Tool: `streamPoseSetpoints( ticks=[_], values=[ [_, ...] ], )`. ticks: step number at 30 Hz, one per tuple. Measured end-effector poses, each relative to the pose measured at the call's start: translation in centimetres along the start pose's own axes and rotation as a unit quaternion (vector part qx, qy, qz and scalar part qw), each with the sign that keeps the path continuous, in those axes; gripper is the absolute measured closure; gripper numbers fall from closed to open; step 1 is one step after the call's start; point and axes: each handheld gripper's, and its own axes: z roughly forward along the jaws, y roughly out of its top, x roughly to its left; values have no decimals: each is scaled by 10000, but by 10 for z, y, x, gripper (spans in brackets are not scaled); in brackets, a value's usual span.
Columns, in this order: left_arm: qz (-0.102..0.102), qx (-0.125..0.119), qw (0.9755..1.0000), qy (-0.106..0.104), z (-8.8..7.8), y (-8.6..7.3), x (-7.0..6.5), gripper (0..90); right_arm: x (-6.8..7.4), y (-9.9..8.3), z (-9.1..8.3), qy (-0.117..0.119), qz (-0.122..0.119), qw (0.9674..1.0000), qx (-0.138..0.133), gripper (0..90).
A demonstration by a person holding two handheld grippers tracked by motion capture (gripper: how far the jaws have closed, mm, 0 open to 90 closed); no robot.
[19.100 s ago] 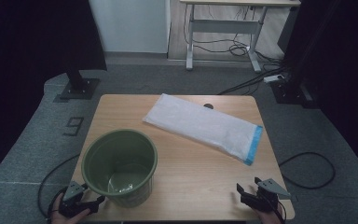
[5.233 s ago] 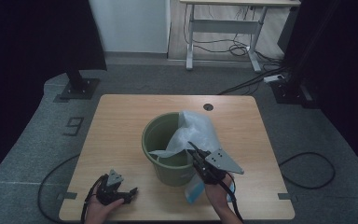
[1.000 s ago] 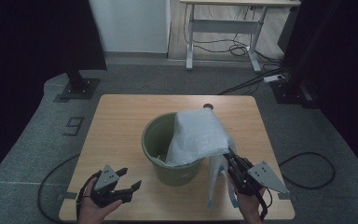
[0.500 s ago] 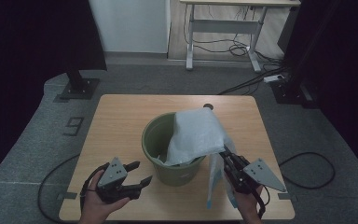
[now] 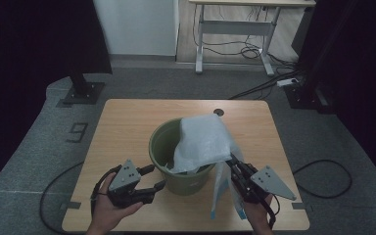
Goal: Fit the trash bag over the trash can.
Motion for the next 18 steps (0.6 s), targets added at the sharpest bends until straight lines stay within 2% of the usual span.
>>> streamPoseSetpoints(
  ticks=[4,9,12,18],
  values=[
    [-40,-24,10000,9,1,1,3,410,1,1,1,12,-14,10000,2,886],
    [-170,-180,9996,100,5,5,14,383,1,3,3,8,-15,10000,13,886],
    [-199,-221,9996,11,6,7,19,338,0,3,3,-2,-24,10000,19,886],
    [-76,-166,9998,-113,9,12,19,173,-2,4,4,-30,23,10000,3,887]
  ],
)
